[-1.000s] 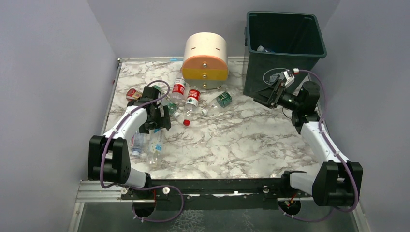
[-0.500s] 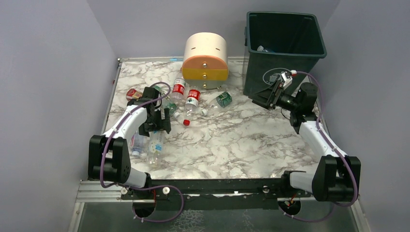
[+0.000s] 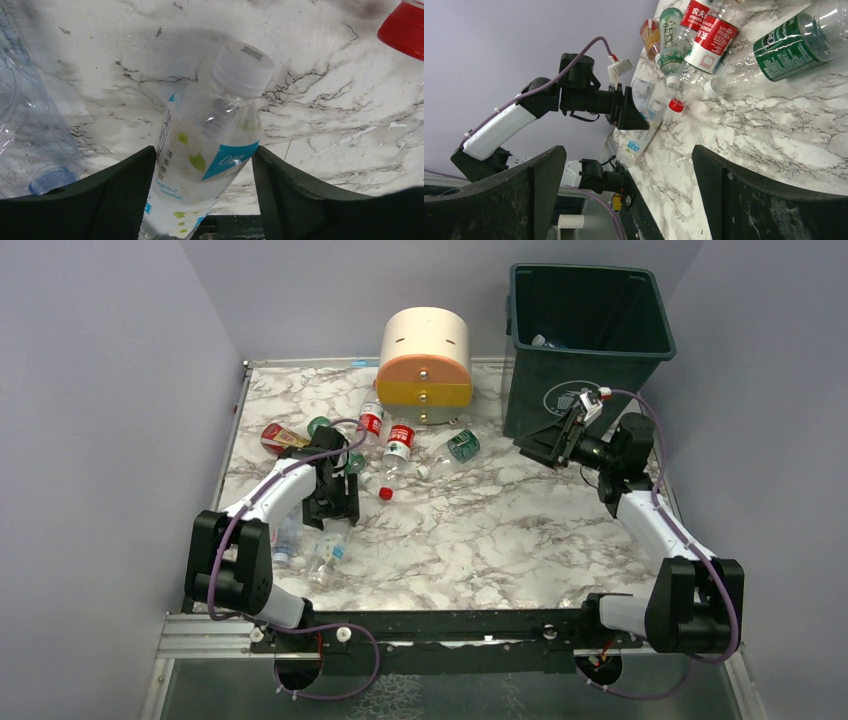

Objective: Put the plastic bottles in the bin
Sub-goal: Pick up the plastic bottle at the center of the board.

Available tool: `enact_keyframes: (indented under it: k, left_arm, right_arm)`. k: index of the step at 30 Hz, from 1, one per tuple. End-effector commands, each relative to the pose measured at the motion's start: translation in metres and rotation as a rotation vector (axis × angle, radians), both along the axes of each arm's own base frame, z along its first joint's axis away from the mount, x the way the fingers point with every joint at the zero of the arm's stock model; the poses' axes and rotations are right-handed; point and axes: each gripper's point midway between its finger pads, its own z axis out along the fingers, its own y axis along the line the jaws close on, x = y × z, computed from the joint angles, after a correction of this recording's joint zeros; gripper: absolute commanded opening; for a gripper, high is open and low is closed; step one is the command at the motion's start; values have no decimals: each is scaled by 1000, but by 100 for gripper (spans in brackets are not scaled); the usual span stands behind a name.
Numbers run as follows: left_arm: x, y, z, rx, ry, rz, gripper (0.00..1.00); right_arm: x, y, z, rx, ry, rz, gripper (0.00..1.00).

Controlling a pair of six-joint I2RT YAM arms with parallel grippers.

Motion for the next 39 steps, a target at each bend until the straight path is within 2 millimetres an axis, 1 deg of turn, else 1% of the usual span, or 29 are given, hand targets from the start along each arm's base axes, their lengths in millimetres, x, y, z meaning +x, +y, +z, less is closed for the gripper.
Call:
enact_keyframes:
  k: [1,2,4,6,9,13,20,25,29,33,35,37,39]
  left_arm:
    - [-8,-9,-1,-10,24,3,67]
    - [-8,-11,-1,-13,24,1,64]
    - [-7,-15,0,-15,17,-7,54]
    - [-5,-20,3,-23,8,-16,46]
    - [-1,-31,13,-49,-20,-33,42]
    - [6,-48,37,-99,-81,-56,41]
    - [16,-83,79,-233,-172,-101,40]
    - [26,-107,111,-322,-237,-134,39]
    - [34,-126,136,-382,-289,-159,39]
    - [43,-142,152,-443,-322,-168,39]
    - [47,-152,154,-476,-322,-172,39]
    - [56,-162,166,-508,-354,-177,39]
    - [61,-169,171,-527,-370,-172,39]
  right_arm:
    - [-5,4,1,8,-22,39,100]
    - [-5,4,0,8,-23,40,100]
    - [-6,4,-1,7,-21,41,100]
    - [-7,4,-2,4,-18,42,100]
    - [-9,4,-3,1,-15,43,100]
    - [-10,3,-5,-8,-11,40,100]
    - [-12,3,-8,-15,-9,35,100]
    - [-16,2,-16,-22,11,27,100]
    - [-20,4,-19,-25,18,29,100]
    - [-25,15,-16,-46,-8,47,100]
    - [-27,26,-17,-82,-25,57,100]
    - [-29,39,-17,-138,-54,54,100]
    - [-30,51,-18,-194,-75,52,100]
